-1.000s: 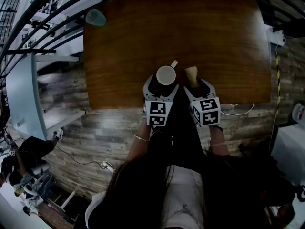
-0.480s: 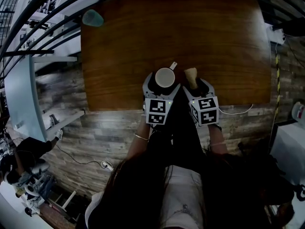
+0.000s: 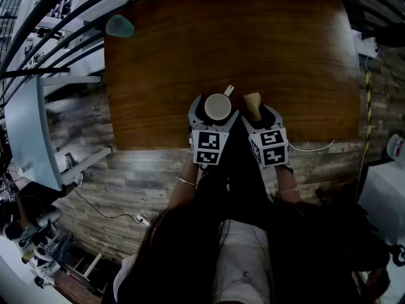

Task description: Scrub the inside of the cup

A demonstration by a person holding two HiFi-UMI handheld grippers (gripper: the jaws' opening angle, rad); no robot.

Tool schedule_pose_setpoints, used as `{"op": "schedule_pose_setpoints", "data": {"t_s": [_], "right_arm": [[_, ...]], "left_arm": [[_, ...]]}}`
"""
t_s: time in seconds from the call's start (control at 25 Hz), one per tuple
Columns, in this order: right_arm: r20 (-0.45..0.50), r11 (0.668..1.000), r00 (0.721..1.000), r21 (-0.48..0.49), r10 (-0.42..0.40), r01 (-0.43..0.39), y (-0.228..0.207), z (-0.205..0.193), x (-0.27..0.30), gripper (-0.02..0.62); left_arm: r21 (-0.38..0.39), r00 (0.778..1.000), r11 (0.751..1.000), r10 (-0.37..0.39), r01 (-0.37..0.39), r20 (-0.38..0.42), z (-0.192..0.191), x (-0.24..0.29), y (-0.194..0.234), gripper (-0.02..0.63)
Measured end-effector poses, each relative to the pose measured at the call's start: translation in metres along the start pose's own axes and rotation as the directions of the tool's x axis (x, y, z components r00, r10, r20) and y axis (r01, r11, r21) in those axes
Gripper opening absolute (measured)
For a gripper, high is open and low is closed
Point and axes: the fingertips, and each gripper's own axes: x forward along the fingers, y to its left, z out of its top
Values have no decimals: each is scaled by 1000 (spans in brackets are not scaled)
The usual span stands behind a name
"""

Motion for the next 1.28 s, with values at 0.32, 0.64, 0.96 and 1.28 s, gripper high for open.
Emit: {"op": "schedule_pose_setpoints", "data": {"t_s": [0.32,0.64,0.96,1.28], "right_arm": [[-17,1000,1000,-10,-6,5,-3,-1,4,281],[-15,997,998,-52,-60,59,-4,0,5,281],[-14,990,996,-104,-93,91,-4,3,4,261],[-5,990,995,-105,-100,99,-7,0,5,217]], "left_arm": [[13,1000,1000,-4,4,-1,2,7,-3,469],[18,998,998,60,-60,-13,-13,11,0,468],[58,997,995,77,-75,-29,-9,14,-1,408],[57,997,996,73,-72,-18,-12,15,-1,400]]}}
